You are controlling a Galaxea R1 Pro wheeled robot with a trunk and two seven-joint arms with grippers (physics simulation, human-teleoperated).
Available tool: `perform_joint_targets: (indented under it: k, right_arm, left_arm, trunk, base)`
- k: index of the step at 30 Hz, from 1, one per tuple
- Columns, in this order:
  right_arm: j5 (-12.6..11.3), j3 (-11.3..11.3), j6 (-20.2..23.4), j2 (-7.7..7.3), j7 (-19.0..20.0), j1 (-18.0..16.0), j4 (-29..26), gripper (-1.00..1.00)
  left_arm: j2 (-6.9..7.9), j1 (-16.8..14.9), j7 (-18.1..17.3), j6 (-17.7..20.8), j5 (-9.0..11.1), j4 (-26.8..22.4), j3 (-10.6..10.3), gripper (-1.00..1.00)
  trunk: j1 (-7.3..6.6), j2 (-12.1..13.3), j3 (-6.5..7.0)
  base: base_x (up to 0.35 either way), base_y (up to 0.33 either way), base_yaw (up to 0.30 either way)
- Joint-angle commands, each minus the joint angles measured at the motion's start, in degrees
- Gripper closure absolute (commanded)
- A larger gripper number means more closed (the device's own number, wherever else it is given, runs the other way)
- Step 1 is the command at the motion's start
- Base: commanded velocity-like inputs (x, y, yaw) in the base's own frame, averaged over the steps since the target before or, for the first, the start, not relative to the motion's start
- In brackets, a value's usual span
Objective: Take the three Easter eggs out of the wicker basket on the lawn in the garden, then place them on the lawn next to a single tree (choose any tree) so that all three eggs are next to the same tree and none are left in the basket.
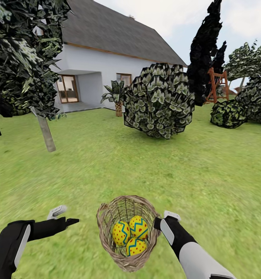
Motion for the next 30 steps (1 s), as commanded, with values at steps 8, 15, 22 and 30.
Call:
perform_joint_targets:
  k: [8,15,22,30]
  right_arm:
    - [-0.86,-0.11,0.08,0.03,-0.35,-0.05,-0.16,1.0]
    - [-0.86,-0.09,0.08,0.03,-0.35,-0.04,-0.16,1.0]
    - [-0.86,-0.09,0.08,0.03,-0.35,-0.05,-0.16,1.0]
    - [-0.86,-0.09,0.08,0.03,-0.35,-0.04,-0.16,1.0]
  left_arm:
    - [-0.01,-0.08,-0.34,0.37,-0.18,0.0,0.09,-1.0]
    - [-0.01,-0.07,-0.34,0.37,-0.18,0.0,0.09,-1.0]
    - [-0.01,-0.08,-0.34,0.37,-0.18,0.0,0.02,-1.0]
    - [-0.01,-0.08,-0.34,0.37,-0.18,0.0,0.02,-1.0]
  trunk:
    - [0.06,-0.13,-0.13]
    - [0.06,-0.13,-0.13]
    - [0.06,-0.13,-0.13]
    - [0.06,-0.13,-0.13]
  base:
    - [0.217,0.2,0.203]
    - [0.217,0.201,0.193]
    - [0.221,0.201,0.184]
    - [0.233,0.201,0.172]
